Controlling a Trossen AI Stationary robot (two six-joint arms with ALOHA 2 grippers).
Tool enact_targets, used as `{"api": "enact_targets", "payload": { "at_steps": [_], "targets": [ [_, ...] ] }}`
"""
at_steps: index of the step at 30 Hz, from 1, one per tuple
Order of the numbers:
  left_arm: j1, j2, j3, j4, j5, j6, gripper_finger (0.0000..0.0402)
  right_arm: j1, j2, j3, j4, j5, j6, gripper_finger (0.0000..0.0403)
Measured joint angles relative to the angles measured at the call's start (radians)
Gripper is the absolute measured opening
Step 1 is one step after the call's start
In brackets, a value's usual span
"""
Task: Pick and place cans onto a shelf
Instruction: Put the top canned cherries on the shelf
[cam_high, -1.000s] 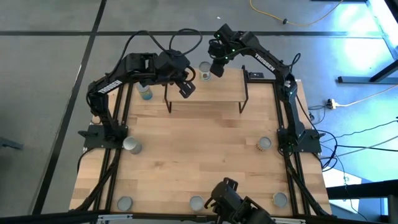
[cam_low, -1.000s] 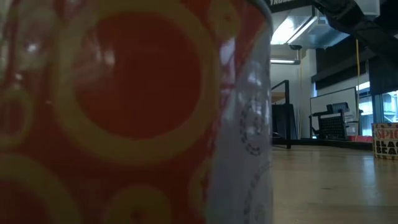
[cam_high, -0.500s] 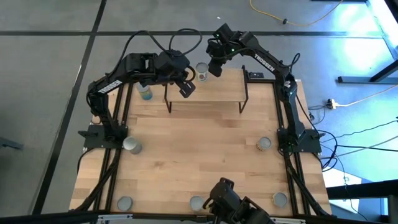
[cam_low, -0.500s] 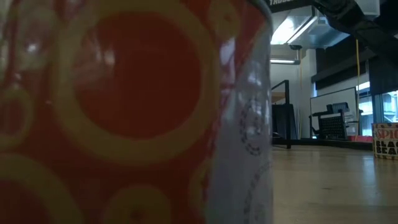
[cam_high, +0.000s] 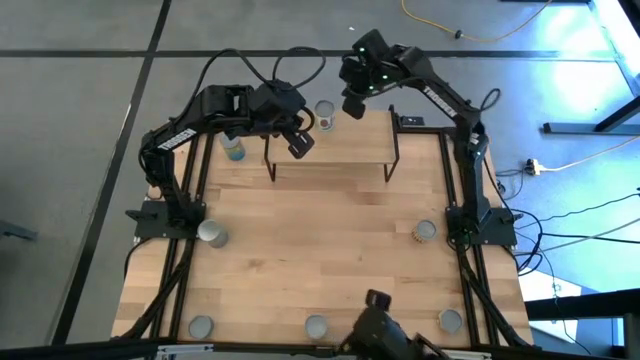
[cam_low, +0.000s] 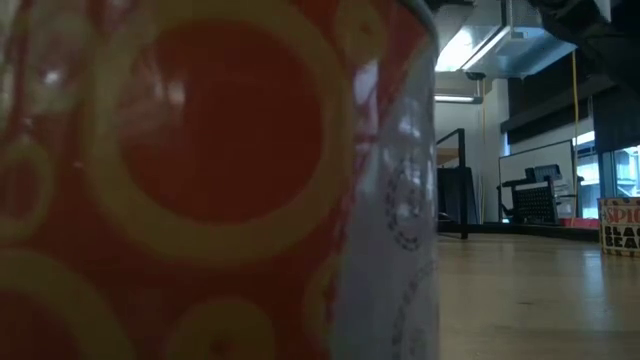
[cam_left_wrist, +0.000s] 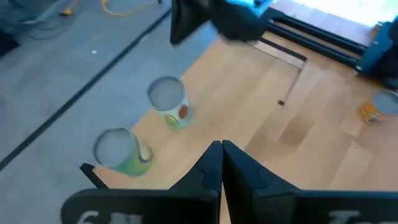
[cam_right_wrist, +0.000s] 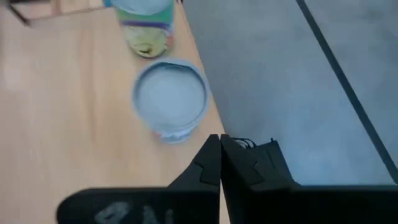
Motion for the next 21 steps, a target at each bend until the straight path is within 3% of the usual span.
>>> {"api": "enact_targets", "payload": {
  "at_steps": [10, 14, 18, 21],
  "targets": [
    [-0.006, -0.008, 0.001, -0.145, 0.021, 0.023, 0.0040, 0.047, -0.195, 0.002, -0.086, 0.055, 0.001, 0.0003],
    [-0.006, -0.008, 0.000, -0.212, 0.041, -0.051, 0.0068, 0.083, -0.268, 0.000, -0.118, 0.114, 0.002, 0.0003],
    [-0.006, -0.007, -0.014, -0.207, 0.182, -0.142, 0.0079, 0.121, -0.332, 0.000, -0.142, 0.135, 0.037, 0.0003],
    [-0.011, -0.009, -0.014, -0.206, 0.374, -0.184, 0.0077, 0.146, -0.384, 0.000, -0.142, 0.131, 0.072, 0.0003]
  ]
}}
